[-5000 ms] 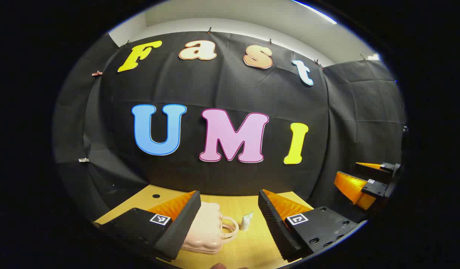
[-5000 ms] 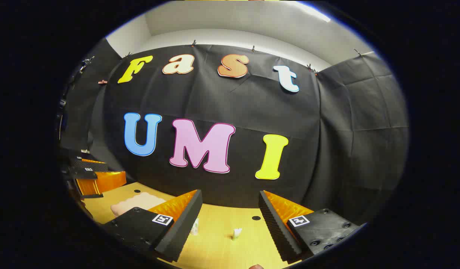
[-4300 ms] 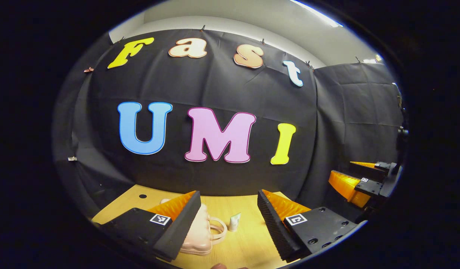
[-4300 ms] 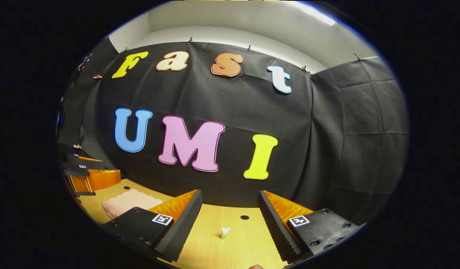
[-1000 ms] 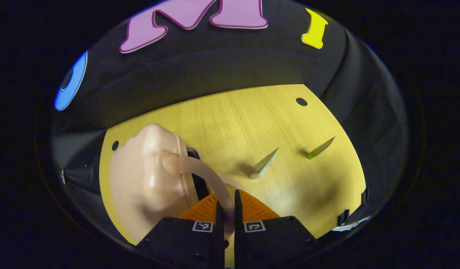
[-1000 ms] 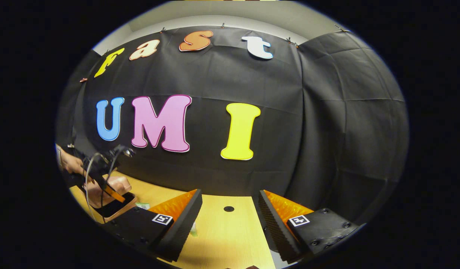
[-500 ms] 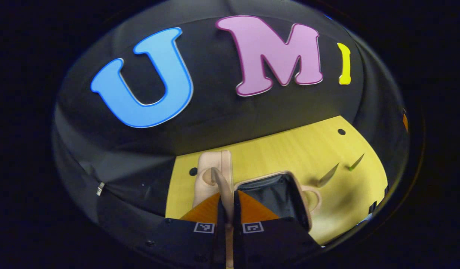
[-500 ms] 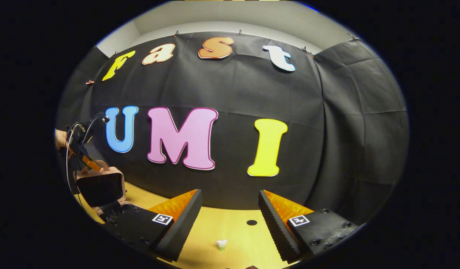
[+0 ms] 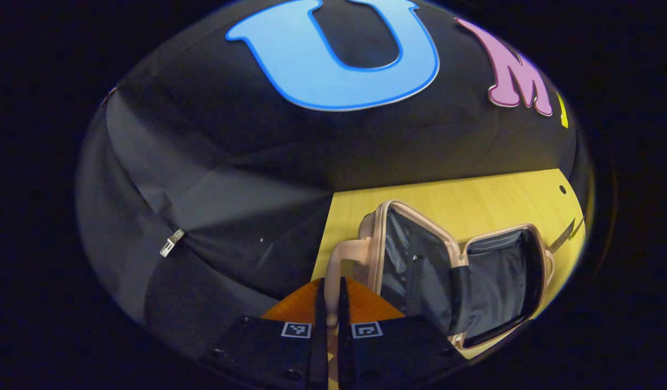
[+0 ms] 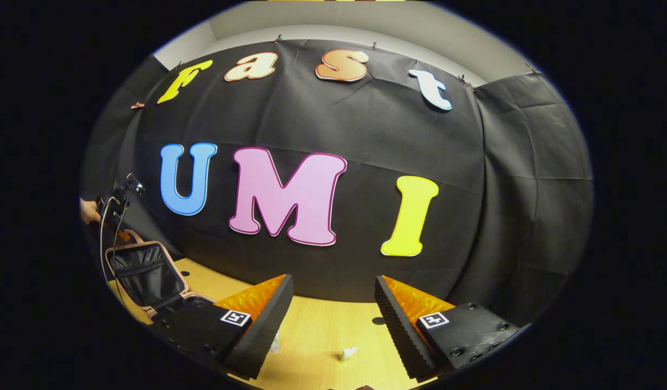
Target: First open the suitcase, pack the skin care products into it, and then close the suitcase.
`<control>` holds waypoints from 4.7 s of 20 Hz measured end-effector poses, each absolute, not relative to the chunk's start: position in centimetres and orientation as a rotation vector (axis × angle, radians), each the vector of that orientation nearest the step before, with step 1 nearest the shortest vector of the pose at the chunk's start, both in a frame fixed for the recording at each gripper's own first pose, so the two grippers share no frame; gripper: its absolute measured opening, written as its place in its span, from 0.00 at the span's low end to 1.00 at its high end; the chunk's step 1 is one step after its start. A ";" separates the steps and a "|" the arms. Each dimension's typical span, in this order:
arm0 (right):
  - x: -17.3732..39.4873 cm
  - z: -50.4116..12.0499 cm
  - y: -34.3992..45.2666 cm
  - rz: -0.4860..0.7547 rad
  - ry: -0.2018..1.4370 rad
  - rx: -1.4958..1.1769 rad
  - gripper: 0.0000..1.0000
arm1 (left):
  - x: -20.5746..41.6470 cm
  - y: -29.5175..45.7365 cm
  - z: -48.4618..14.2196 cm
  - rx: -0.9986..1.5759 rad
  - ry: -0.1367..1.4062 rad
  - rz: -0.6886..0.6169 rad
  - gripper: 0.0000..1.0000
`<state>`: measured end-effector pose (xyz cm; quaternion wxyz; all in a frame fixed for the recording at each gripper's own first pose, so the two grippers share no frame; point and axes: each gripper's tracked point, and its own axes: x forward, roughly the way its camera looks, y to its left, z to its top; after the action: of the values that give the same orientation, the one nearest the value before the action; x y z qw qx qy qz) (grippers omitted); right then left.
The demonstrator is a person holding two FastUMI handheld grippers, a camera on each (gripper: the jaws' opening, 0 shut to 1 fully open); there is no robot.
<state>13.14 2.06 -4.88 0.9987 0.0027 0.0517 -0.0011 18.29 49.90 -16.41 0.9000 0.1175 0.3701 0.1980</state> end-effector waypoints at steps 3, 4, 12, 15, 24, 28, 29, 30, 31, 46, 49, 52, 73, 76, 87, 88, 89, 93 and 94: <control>12.8 -5.8 2.7 -0.031 0.163 -0.006 0.96 | 18.2 54.2 -22.4 0.167 0.847 0.441 0.14; 12.5 -5.9 2.8 -0.041 0.177 -0.016 0.96 | 18.0 55.1 -24.4 0.127 0.878 0.446 0.14; 11.9 -6.7 3.3 -0.099 0.231 -0.019 0.96 | 17.9 57.6 -29.1 0.008 0.895 0.440 0.32; 12.0 -6.5 2.6 -0.124 0.203 -0.012 0.96 | 19.2 55.6 -24.6 0.015 0.737 0.390 0.70; 13.3 -7.0 0.2 -0.126 0.101 -0.030 0.96 | 16.8 22.2 -3.5 -0.002 0.197 -0.160 0.96; 13.3 -8.7 -0.9 -0.115 0.120 -0.013 0.96 | 14.2 5.8 -7.4 -0.026 0.260 -0.387 0.96; 13.1 -8.9 -1.2 -0.110 0.120 -0.017 0.96 | 13.5 2.8 -9.2 -0.021 0.308 -0.426 0.96; 13.0 -9.1 -1.3 -0.098 0.119 -0.014 0.96 | 13.9 0.5 -10.9 -0.007 0.353 -0.442 0.96; 12.7 -9.4 -1.2 -0.072 0.125 -0.013 0.96 | 14.5 -1.2 -12.8 0.012 0.391 -0.452 0.96; 12.4 -18.0 -7.0 0.052 0.300 0.043 0.96 | 25.2 -7.2 -29.9 0.115 0.724 -0.345 0.94; 13.5 -21.6 -6.9 0.082 0.351 0.049 0.96 | 25.3 -7.4 -30.4 0.082 0.753 -0.328 0.70; 14.9 -26.2 -6.1 0.114 0.406 0.057 0.96 | 23.9 -8.8 -29.1 0.074 0.773 -0.359 0.46; 19.4 -43.3 -1.2 0.165 0.737 0.141 0.32 | 10.9 6.3 -15.3 0.008 0.826 -0.120 0.45; 17.6 -39.0 0.0 0.219 0.689 0.149 0.32 | 11.8 11.1 -18.0 0.067 0.947 -0.093 0.44; 11.1 -24.0 3.2 0.335 0.468 0.142 0.31 | 10.3 18.2 -31.2 -0.079 1.538 0.099 0.45; 10.7 -24.0 2.9 0.326 0.472 0.133 0.31 | 10.2 18.6 -32.2 -0.091 1.556 0.110 0.45; 10.3 -23.9 2.8 0.315 0.477 0.131 0.31 | 10.2 18.9 -32.9 -0.100 1.567 0.121 0.45; 8.9 -23.5 3.0 0.289 0.499 0.114 0.31 | 10.5 20.2 -34.5 -0.099 1.564 0.182 0.45; 8.6 -23.4 3.5 0.290 0.509 0.108 0.31 | 10.7 20.2 -34.2 -0.117 1.551 0.195 0.45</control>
<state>8.61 3.49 -23.44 0.9560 0.0534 0.2507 0.1430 10.71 20.18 -34.19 0.7083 -0.0526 0.6984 0.0878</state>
